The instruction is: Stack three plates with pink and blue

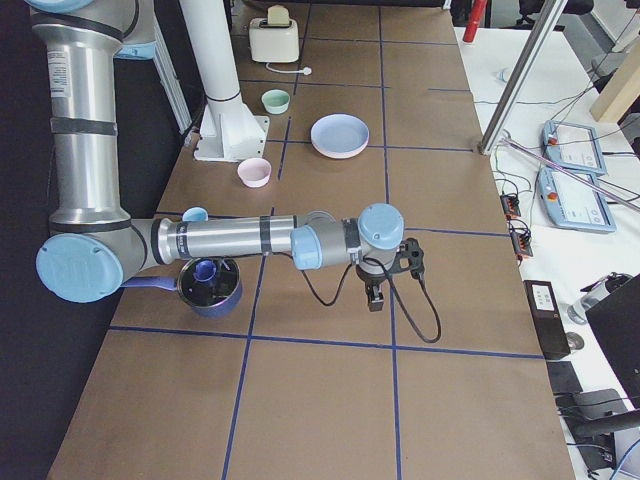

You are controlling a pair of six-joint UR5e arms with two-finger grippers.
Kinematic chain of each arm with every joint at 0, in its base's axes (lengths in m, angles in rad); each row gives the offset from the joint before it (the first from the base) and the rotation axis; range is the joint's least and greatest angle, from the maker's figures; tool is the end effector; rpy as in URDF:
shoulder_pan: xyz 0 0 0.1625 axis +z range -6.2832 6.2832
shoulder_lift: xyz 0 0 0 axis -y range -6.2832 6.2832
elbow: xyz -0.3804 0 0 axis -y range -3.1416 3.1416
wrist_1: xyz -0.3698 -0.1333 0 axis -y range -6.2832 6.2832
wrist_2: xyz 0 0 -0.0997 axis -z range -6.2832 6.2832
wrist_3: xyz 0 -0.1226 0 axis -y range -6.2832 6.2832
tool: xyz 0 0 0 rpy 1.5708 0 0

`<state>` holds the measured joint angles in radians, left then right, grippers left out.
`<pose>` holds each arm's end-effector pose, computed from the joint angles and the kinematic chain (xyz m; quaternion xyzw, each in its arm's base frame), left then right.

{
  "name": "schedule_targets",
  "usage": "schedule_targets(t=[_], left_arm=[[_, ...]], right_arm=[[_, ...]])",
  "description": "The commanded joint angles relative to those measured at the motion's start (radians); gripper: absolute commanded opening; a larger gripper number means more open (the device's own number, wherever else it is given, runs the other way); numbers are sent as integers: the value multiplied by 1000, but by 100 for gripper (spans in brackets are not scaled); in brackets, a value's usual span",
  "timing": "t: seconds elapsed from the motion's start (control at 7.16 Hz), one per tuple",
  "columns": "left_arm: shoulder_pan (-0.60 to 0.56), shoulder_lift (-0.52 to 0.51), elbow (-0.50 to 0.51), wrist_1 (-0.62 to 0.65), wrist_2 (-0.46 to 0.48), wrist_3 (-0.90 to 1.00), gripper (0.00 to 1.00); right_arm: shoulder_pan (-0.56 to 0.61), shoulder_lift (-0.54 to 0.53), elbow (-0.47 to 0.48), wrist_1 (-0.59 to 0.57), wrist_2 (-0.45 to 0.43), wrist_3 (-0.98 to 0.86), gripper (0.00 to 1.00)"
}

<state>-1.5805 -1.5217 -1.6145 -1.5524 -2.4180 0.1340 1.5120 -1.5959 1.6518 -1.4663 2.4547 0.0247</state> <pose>-0.0458 -0.4484 0.6280 0.0187 0.4107 0.0517 0.9101 0.0108 -0.4720 0.5829 0.0546 -0.4290 -0.0496 0.9003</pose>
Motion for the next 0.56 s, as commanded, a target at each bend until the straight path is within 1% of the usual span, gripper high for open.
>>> schedule_targets(t=[0.0,0.42], left_arm=[[-1,2,-2,-2,0,-1,100],[-1,2,4,-2,-1,1,100]], right_arm=[[102,-61,-27,7,0,-36,100],[131,-84,-17,9,3,-43,100]])
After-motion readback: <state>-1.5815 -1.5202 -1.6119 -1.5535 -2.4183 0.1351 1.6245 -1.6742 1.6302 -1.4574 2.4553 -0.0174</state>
